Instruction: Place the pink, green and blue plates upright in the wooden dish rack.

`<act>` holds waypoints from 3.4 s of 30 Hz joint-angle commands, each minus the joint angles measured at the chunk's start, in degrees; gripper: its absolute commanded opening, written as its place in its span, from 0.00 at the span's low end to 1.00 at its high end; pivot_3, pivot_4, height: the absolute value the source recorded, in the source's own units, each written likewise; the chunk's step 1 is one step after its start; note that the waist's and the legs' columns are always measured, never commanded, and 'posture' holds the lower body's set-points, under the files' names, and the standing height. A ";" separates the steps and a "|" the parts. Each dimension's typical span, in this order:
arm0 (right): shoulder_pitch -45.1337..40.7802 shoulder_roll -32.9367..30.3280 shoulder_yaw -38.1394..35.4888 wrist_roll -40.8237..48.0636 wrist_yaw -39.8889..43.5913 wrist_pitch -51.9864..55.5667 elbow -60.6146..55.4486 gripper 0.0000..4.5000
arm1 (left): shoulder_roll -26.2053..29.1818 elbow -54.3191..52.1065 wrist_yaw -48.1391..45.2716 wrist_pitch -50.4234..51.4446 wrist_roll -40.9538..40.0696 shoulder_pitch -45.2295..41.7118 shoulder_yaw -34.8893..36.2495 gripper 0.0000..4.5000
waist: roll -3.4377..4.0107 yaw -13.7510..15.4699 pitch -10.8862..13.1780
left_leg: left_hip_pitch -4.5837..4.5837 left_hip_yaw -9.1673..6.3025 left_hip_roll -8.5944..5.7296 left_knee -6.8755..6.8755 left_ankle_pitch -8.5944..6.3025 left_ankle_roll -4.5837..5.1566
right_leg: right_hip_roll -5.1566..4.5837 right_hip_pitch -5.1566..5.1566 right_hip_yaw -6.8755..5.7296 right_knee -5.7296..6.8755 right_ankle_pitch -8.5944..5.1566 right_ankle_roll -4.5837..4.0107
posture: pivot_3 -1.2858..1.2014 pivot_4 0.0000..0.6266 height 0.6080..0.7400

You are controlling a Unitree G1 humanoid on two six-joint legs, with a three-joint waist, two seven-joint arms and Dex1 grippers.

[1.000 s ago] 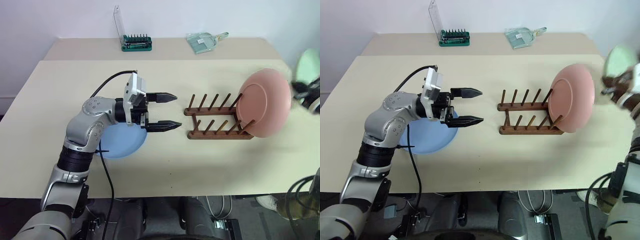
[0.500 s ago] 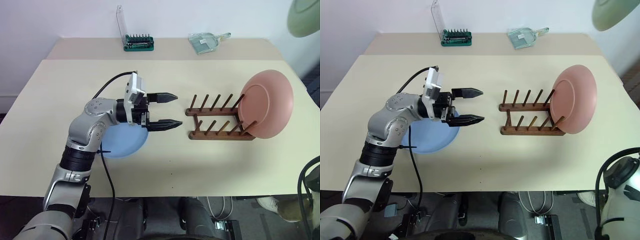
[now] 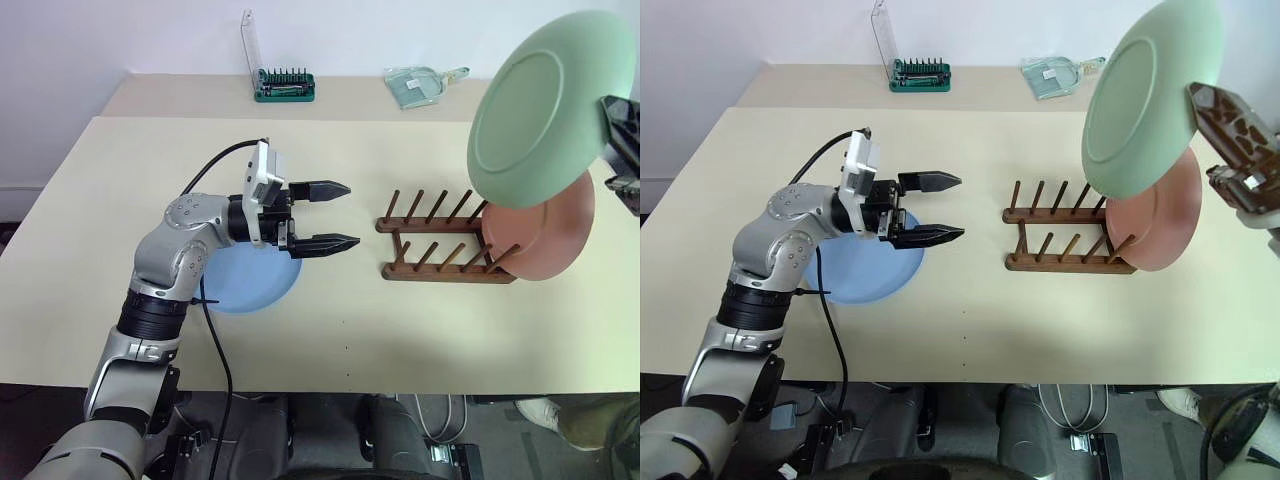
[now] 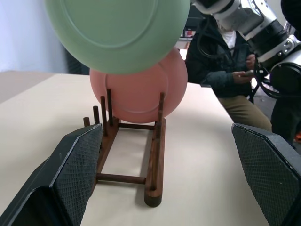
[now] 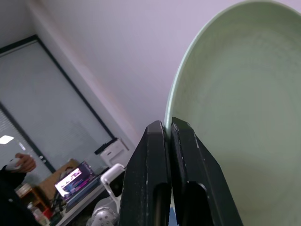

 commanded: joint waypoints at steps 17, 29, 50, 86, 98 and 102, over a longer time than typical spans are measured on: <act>8.08 -0.26 0.42 -1.86 6.80 -4.14 -3.76 0.01 | 0.14 -0.58 -0.78 -1.14 0.04 -1.85 0.61 1.00 | 0.00 -0.01 0.00 | 0.00 -0.02 0.00 0.00 0.00 0.00 | 0.01 0.00 0.00 -0.02 -0.01 -0.01 | 0.52 0.24 1.00; 9.30 0.50 4.97 -9.15 11.05 -4.67 -3.83 0.01 | 0.50 -1.01 -0.70 -0.81 0.09 -1.96 0.60 1.00 | 0.00 -0.02 0.00 | 0.00 -0.02 0.00 0.00 0.00 0.01 | 0.01 0.00 0.00 -0.03 -0.01 -0.01 | 0.52 0.24 1.00; 10.28 0.33 5.28 -22.37 15.55 -10.30 -8.60 0.99 | 0.32 -1.43 -0.67 -0.34 -0.39 -1.79 0.39 1.00 | 0.00 0.00 0.00 | -0.01 -0.03 0.00 0.00 -0.01 0.01 | 0.01 0.00 0.00 -0.04 -0.01 -0.01 | 0.52 0.24 1.00; 2.49 -2.22 13.20 -21.80 20.94 -15.85 -17.98 0.99 | 17.85 21.06 1.74 10.24 10.02 -13.44 1.88 1.00 | -0.08 0.15 0.05 | -0.03 -0.04 0.02 -0.06 -0.01 0.01 | 0.04 -0.06 -0.02 -0.08 -0.02 -0.01 | 0.52 0.24 1.00; -1.35 1.02 19.39 -25.58 23.92 -15.96 -14.54 0.99 | 31.00 39.87 -1.11 41.46 21.53 -26.56 -12.72 1.00 | -0.27 0.02 0.15 | -0.30 -0.07 0.02 -0.04 -0.01 0.02 | 0.06 -0.29 -0.10 -0.01 -0.03 0.03 | 0.52 0.24 1.00; -2.16 1.44 19.91 -26.18 24.20 -15.70 -14.06 0.99 | 31.31 42.79 -8.31 44.73 21.85 -28.26 -17.71 1.00 | -0.27 -0.04 0.15 | -0.52 -0.07 0.03 -0.03 -0.01 0.01 | 0.06 -0.49 -0.10 0.02 -0.02 0.03 | 0.52 0.24 1.00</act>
